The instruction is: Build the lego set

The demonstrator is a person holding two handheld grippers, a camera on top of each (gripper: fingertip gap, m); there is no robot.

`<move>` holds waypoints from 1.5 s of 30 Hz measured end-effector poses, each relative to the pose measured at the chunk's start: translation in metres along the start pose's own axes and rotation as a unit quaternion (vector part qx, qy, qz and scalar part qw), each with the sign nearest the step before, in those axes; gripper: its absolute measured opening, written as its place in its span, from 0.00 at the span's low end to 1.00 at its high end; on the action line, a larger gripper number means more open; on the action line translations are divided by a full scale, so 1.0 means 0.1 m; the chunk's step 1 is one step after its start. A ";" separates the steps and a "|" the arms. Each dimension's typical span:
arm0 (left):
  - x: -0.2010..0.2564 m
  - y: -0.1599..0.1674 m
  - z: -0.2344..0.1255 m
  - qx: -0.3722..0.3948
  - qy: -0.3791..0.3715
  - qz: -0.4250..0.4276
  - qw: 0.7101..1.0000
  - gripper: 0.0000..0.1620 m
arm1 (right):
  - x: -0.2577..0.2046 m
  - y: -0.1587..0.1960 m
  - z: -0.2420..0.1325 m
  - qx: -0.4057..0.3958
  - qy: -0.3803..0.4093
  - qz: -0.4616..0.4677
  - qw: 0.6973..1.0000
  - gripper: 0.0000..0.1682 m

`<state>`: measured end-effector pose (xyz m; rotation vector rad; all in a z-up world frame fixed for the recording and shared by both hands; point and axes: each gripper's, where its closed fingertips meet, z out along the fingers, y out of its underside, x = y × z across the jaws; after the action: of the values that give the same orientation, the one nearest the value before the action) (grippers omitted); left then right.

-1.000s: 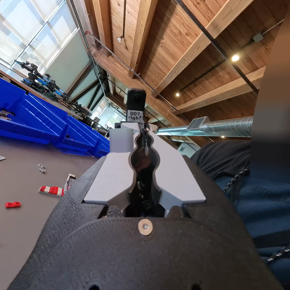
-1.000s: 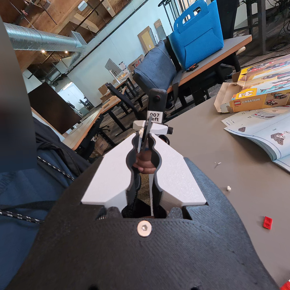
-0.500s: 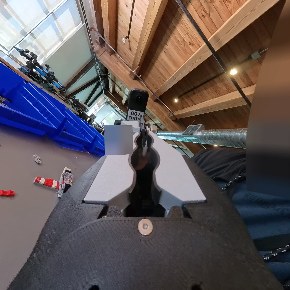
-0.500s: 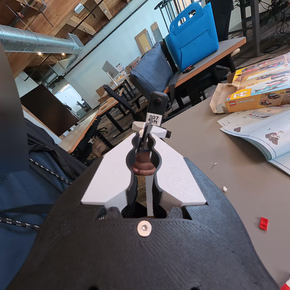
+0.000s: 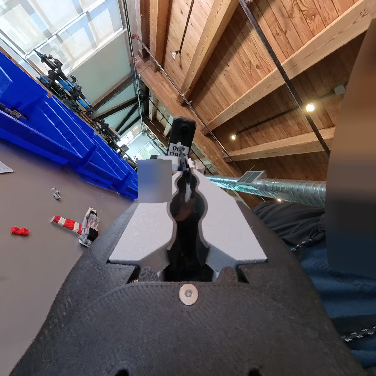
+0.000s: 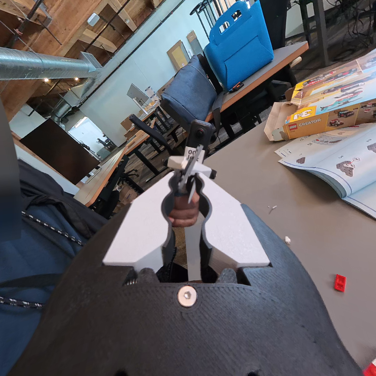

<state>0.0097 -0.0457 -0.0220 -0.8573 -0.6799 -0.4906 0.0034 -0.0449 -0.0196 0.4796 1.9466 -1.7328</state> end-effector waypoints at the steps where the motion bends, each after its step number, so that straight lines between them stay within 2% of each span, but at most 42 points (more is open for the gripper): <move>1: -0.02 -0.03 -0.03 0.009 -0.005 -0.002 1.000 0.03 | 0.02 0.01 0.00 -0.003 0.002 -0.001 1.000 0.13; 4: -0.15 -0.14 -0.17 0.040 -0.043 -0.016 0.998 0.03 | 0.11 0.08 -0.06 -0.017 0.029 -0.022 0.999 0.19; 7: -0.35 -0.20 -0.29 0.062 -0.093 -0.033 0.993 0.02 | 0.17 0.21 -0.10 -0.045 0.069 -0.068 0.994 0.20; 9: -0.47 -0.21 -0.36 0.071 -0.128 -0.044 0.988 0.02 | 0.21 0.31 -0.06 -0.057 0.096 -0.096 0.989 0.20; 11: -0.59 -0.21 -0.42 0.079 -0.161 -0.052 0.983 0.02 | 0.18 0.47 0.07 -0.054 0.089 -0.100 0.990 0.21; 16: -0.67 -0.23 -0.48 0.100 -0.170 -0.076 0.977 0.02 | 0.26 0.94 0.40 -0.035 0.056 -0.073 0.995 0.23; 19: -0.67 -0.22 -0.49 0.100 -0.172 -0.078 0.977 0.02 | 0.47 1.09 0.46 -0.055 0.101 -0.119 0.986 0.24; 20: -0.66 -0.22 -0.50 0.102 -0.172 -0.077 0.977 0.02 | 0.48 1.08 0.47 -0.057 0.099 -0.119 0.986 0.26; 30: -0.70 -0.24 -0.55 0.105 -0.179 -0.081 0.975 0.02 | 0.66 1.01 0.41 -0.037 0.141 -0.098 0.984 0.26; 38: -0.73 -0.25 -0.58 0.109 -0.191 -0.078 0.972 0.02 | 0.73 1.02 0.40 -0.037 0.157 -0.079 0.984 0.20; 45: -0.76 -0.22 -0.58 0.102 -0.195 -0.081 0.972 0.02 | 0.70 1.00 0.37 -0.026 0.164 -0.082 0.983 0.21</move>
<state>-0.0366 -0.0964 -0.0919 -0.7107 -1.1488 -0.3920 0.0063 -0.0719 -0.1447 0.6354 2.3133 -1.7888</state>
